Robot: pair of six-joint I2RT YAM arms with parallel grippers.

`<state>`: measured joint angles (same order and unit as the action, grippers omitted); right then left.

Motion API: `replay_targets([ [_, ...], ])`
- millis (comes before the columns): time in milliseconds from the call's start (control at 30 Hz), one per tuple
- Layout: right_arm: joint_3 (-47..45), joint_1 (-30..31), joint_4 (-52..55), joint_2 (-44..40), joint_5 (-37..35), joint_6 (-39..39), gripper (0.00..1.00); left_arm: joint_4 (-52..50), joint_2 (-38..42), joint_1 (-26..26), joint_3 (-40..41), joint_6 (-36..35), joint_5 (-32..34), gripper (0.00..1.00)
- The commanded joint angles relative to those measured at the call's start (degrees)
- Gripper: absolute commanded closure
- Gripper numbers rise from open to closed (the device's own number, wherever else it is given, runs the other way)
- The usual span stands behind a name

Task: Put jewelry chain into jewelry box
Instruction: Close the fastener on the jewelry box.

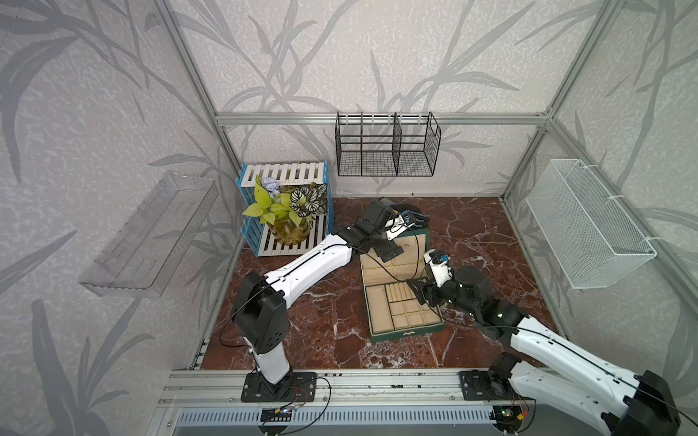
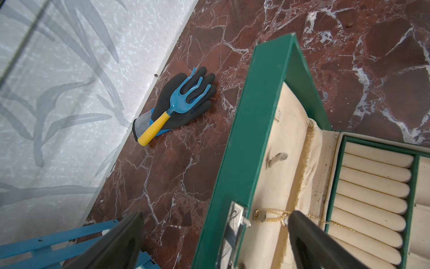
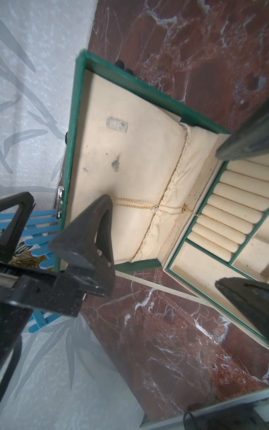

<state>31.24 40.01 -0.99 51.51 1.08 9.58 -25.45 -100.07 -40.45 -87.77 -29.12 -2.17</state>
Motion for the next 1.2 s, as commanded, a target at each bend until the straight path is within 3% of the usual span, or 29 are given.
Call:
replay_targets([
  [0, -0.39, 0.00, -1.42, -0.65, -0.09, 0.35, 0.18, -1.00, -2.12, 0.25, -2.36, -1.74, 2.23, 0.00],
  [300, -0.57, 0.05, -1.64, -0.95, -0.19, 0.21, 0.18, -2.98, -4.55, 1.30, -4.51, -2.08, 1.15, 0.03],
  [600, -1.01, 0.04, -1.47, -1.23, -0.79, 0.30, 0.18, -4.62, -5.09, 1.96, -5.09, -2.37, -0.53, 0.32],
  [800, -1.40, 0.01, -1.30, -1.86, -1.30, 0.39, 0.18, -5.08, -4.96, 1.99, -2.94, -3.47, -0.36, 0.45],
  [1167, -1.72, -0.01, -0.87, -3.30, -2.00, 0.77, 0.18, -2.29, -2.10, 3.09, 2.81, -4.19, -1.87, 0.58],
])
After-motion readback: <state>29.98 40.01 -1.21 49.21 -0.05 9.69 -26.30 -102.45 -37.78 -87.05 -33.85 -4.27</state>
